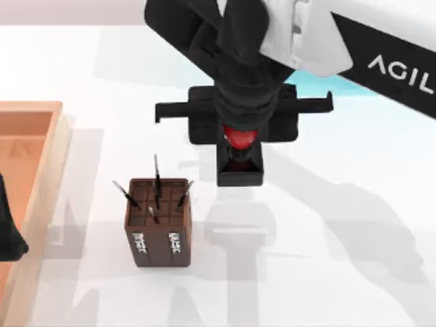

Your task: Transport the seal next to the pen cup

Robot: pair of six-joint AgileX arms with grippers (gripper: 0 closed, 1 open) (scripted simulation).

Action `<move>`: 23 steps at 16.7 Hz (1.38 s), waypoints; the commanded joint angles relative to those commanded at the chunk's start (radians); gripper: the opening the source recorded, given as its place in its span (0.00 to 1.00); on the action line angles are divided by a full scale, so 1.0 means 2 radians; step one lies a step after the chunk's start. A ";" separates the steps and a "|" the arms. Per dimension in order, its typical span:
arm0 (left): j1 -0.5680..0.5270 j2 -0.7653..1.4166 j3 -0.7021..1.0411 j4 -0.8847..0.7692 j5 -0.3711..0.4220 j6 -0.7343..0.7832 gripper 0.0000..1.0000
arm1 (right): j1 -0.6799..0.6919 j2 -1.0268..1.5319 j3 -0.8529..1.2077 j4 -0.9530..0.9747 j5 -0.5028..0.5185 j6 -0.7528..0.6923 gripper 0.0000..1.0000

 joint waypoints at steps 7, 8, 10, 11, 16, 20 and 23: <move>0.000 0.000 0.000 0.000 0.000 0.000 1.00 | 0.000 -0.002 -0.029 0.030 0.000 -0.003 0.00; 0.000 0.000 0.000 0.000 0.000 0.000 1.00 | 0.000 -0.002 -0.029 0.030 0.000 -0.003 0.00; 0.000 0.000 0.000 0.000 0.000 0.000 1.00 | 0.000 -0.002 -0.029 0.030 0.000 -0.003 0.08; 0.000 0.000 0.000 0.000 0.000 0.000 1.00 | 0.000 -0.002 -0.029 0.030 0.000 -0.003 0.15; 0.000 0.000 0.000 0.000 0.000 0.000 1.00 | 0.000 -0.002 -0.029 0.030 0.000 -0.003 0.53; 0.000 0.000 0.000 0.000 0.000 0.000 1.00 | 0.000 -0.002 -0.029 0.030 0.000 -0.003 0.83; 0.000 0.000 0.000 0.000 0.000 0.000 1.00 | 0.000 -0.002 -0.029 0.030 0.000 -0.003 1.00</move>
